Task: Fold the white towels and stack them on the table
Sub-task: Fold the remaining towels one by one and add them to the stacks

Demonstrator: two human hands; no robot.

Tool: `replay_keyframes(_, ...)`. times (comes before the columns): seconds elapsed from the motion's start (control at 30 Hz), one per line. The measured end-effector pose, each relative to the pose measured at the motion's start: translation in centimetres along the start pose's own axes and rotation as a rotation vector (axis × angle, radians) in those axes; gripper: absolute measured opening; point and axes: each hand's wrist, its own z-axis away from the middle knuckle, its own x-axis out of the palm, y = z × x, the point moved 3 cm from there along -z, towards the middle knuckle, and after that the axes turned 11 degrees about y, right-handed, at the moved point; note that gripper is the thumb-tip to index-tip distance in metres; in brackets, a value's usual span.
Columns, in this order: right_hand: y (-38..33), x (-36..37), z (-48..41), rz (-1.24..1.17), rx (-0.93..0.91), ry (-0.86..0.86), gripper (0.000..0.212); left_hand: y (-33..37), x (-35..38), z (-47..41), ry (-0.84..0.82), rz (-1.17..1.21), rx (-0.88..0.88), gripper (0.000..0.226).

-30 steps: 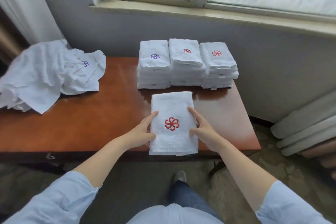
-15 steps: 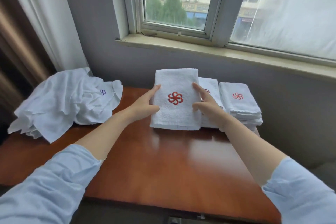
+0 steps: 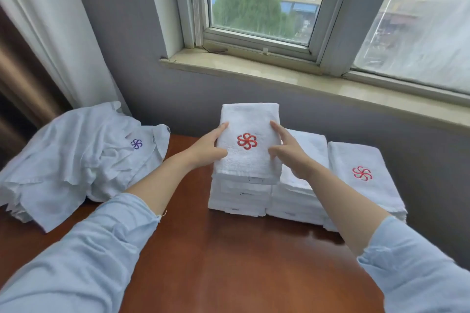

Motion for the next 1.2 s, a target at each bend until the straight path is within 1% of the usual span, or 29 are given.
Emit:
replay_keyframes(0.13, 1.8, 0.6, -1.6, 0.033, 0.044, -0.001, 0.085, -1.8, 0.9, -1.8, -0.020, -0.008, -0.052, 0.086)
replay_keyframes(0.2, 2.9, 0.8, -2.1, 0.095, 0.038, 0.008, 0.085, -2.9, 1.6, -2.2, -0.036, -0.025, -0.071, 0.087)
replay_keyframes(0.3, 3.7, 1.4, -2.7, 0.297, 0.002, 0.011, 0.088, -4.5, 2.5, -2.6, -0.046, -0.056, -0.075, 0.088)
replay_keyframes(0.43, 3.6, 2.4, -2.8, 0.583, 0.014, -0.041, 0.090, -5.6, 2.9, -2.9, -0.021, -0.126, -0.057, 0.089)
replay_keyframes(0.53, 3.2, 2.5, -2.3, 0.853, -0.090, 0.005, 0.081, -6.0, 2.8, -2.6, 0.029, -0.164, -0.035, 0.084)
replay_keyframes(0.63, 2.4, 2.1, -1.6, 1.121, -0.256, 0.056, 0.059, -5.9, 2.7, -1.6, 0.113, -0.229, 0.008, 0.073)
replay_keyframes(0.7, 1.9, 2.0, -0.9, 1.240, -0.346, 0.062, 0.049, -5.5, 2.6, -0.7, 0.170, -0.279, 0.047, 0.063)
replay_keyframes(0.77, 1.4, 2.3, -0.2, 1.258, -0.436, 0.041, 0.052, -5.2, 2.4, 0.5, 0.172, -0.306, 0.076, 0.058)
replay_keyframes(0.87, 0.2, 4.0, 1.0, 1.159, -0.561, -0.061, 0.063, -5.2, 1.6, 2.5, 0.114, -0.350, 0.093, 0.068)
replay_keyframes(0.97, -1.6, 7.3, 1.9, 1.103, -0.671, -0.163, 0.065, -6.2, -1.1, 4.4, 0.129, -0.371, 0.084, 0.076)
replay_keyframes(1.03, -2.9, 10.5, 2.2, 1.058, -0.719, -0.201, 0.065, -7.7, -4.0, 5.5, 0.178, -0.373, 0.046, 0.076)
replay_keyframes(1.2, -5.0, 18.0, 2.2, 0.984, -0.740, -0.248, 0.066, -11.2, -10.9, 7.2, 0.262, -0.387, -0.068, 0.075)
